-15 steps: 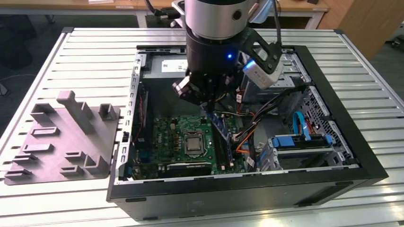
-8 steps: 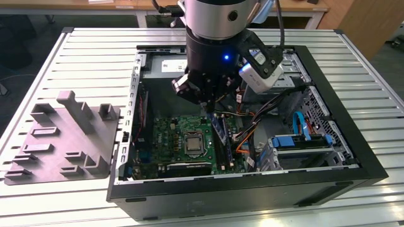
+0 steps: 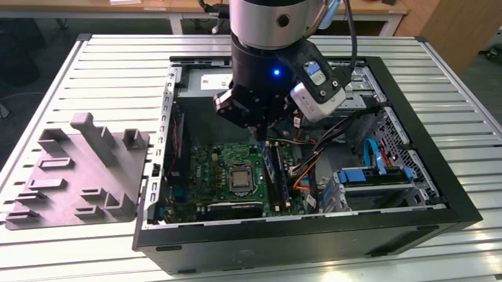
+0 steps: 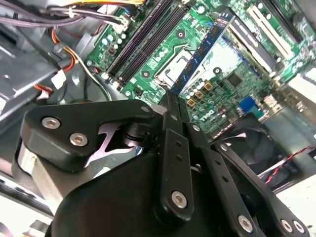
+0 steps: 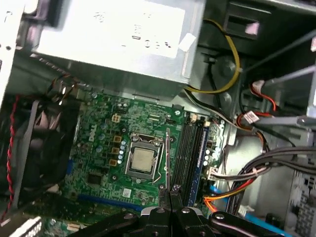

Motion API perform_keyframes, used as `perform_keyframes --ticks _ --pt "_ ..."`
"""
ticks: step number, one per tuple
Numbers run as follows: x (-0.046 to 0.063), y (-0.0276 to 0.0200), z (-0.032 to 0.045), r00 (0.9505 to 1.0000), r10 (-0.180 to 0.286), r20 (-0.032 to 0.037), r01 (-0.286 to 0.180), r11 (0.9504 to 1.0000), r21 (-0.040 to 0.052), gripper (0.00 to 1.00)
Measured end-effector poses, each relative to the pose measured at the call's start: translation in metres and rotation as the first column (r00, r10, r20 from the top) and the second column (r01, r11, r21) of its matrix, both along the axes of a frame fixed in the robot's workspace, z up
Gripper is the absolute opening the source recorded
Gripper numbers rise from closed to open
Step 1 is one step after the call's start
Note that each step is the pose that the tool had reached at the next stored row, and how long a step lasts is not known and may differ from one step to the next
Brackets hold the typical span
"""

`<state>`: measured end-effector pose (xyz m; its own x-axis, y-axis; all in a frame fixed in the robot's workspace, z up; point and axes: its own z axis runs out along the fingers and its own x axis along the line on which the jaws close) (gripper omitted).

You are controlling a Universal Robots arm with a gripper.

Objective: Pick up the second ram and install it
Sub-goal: 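Insert the second ram into the second slot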

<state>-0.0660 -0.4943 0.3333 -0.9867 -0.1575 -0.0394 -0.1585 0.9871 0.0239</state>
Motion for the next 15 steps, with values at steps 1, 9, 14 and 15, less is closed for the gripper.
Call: perform_keyframes --ticks 1,9,14,15 --pt "0.0000 0.0000 -0.0002 0.9998 -0.019 0.0000 0.019 0.9998 0.0000 0.11" --pt "0.0000 0.0000 -0.0015 0.9890 -0.148 -0.0001 0.148 0.9890 0.0004 0.11" --pt "0.0000 0.0000 -0.0017 0.9876 -0.157 -0.0001 0.157 0.9876 0.0005 0.11" --pt "0.0000 0.0000 -0.0019 0.9876 -0.157 -0.0001 0.157 0.9876 0.0006 0.11"
